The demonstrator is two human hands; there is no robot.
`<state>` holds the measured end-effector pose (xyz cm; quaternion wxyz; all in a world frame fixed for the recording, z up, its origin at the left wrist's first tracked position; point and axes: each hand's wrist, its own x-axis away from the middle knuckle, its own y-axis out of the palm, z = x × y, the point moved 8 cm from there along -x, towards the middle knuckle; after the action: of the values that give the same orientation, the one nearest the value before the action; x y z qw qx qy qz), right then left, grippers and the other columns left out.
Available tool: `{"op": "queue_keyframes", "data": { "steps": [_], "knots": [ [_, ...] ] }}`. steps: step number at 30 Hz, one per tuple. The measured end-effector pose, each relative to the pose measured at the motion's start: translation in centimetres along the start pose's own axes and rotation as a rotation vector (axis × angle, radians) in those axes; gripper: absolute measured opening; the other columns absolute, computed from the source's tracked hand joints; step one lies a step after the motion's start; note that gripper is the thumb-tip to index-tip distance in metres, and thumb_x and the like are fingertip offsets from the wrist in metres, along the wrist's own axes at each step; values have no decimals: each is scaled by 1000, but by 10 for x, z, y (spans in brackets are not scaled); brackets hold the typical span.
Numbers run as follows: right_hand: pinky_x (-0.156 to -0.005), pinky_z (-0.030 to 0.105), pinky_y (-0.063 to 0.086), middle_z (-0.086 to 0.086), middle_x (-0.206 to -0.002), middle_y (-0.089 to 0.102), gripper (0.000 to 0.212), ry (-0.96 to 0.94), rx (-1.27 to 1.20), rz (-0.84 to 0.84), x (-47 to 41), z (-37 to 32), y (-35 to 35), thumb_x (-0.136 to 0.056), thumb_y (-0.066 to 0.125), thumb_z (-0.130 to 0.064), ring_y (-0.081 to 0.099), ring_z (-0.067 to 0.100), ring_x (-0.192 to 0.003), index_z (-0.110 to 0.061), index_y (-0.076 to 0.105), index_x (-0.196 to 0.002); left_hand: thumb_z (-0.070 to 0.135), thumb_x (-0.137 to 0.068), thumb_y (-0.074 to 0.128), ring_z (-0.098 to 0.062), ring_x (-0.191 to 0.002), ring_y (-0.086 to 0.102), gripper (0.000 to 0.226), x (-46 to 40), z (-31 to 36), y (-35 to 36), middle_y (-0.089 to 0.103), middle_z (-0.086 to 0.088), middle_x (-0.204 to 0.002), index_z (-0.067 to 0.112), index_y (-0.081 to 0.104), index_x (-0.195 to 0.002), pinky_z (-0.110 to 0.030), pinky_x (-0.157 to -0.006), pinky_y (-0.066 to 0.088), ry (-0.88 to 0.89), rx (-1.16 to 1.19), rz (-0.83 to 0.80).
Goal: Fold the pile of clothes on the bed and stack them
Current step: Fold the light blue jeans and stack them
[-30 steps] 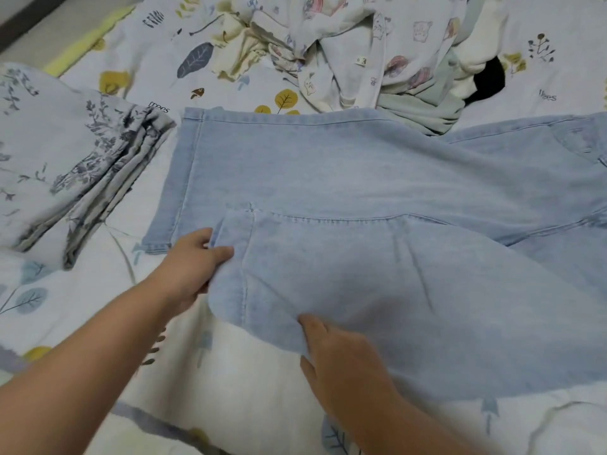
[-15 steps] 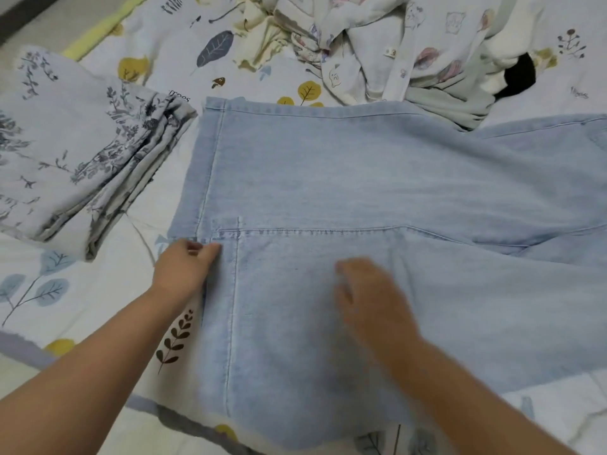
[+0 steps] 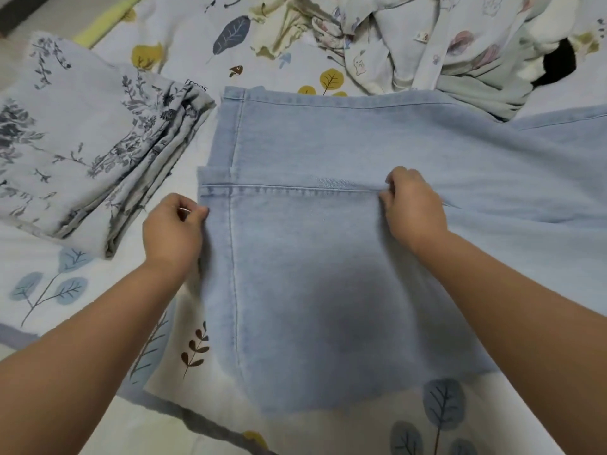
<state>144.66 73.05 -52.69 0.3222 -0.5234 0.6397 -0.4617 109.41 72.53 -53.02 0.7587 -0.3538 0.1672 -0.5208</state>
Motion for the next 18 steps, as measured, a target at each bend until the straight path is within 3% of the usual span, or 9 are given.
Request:
{"op": "queue_keyframes", "data": {
  "steps": [2, 5, 9, 12, 13, 15, 16, 18],
  "knots": [
    [-85, 40, 40, 17, -139, 30, 44, 5, 4, -102, 14, -5, 15, -90, 53, -15, 48, 40, -111, -10, 39, -132, 27, -90, 58, -33, -88, 60, 21, -1, -12, 11, 60, -10, -92, 10, 51, -101, -40, -79, 49, -130, 4, -74],
    [-104, 38, 35, 18, -149, 16, 62, -98, 25, -255, 58, -18, 32, -87, 58, -25, 34, 34, -130, -12, 29, -142, 34, -89, 58, -27, -87, 54, 38, 24, -16, 21, 51, -6, -97, 6, 45, -111, -34, -73, 39, -100, -96, -160],
    [-113, 31, 20, 11, -152, 21, 86, -453, 53, -606, 158, -50, 52, -78, 62, -57, 26, 25, -138, -16, 29, -145, 34, -88, 59, -20, -75, 50, 41, 70, -30, 26, 48, 4, -82, 6, 42, -112, -28, -60, 31, -113, -137, -255],
    [-112, 47, 23, 18, -150, 28, 94, -631, 249, -737, 214, -59, 64, -65, 67, -62, 28, 33, -139, -20, 34, -143, 21, -90, 57, -26, -85, 52, 28, 90, -45, 31, 51, -3, -90, 7, 42, -109, -31, -68, 35, -166, -133, -397],
    [-109, 46, 31, 17, -147, 36, 83, -678, 325, -705, 223, -63, 67, -69, 67, -54, 36, 33, -135, -21, 41, -140, 16, -90, 57, -27, -85, 53, 22, 93, -45, 31, 54, -5, -91, 9, 42, -105, -32, -68, 36, -150, -110, -419],
    [-81, 32, 56, 8, -116, 67, 50, -685, 297, -493, 225, -71, 62, -65, 74, -35, 66, 26, -104, -20, 69, -112, 10, -89, 57, -22, -79, 55, 19, 93, -43, 24, 58, -2, -86, 14, 45, -103, -30, -62, 38, -111, -58, -401],
    [-68, 25, 56, 3, -98, 73, 41, -659, 187, -428, 225, -76, 58, -56, 81, -28, 71, 21, -88, -18, 75, -95, 9, -88, 58, -16, -73, 54, 20, 91, -41, 19, 58, 4, -80, 17, 47, -103, -24, -59, 37, -85, -52, -371],
    [-59, 19, 49, -3, -78, 71, 34, -617, 41, -343, 224, -87, 56, -45, 84, -17, 68, 14, -69, -15, 74, -77, 9, -86, 60, -10, -66, 49, 22, 86, -38, 5, 53, 12, -72, 21, 50, -101, -19, -54, 31, -18, -82, -301]
  ]
}}
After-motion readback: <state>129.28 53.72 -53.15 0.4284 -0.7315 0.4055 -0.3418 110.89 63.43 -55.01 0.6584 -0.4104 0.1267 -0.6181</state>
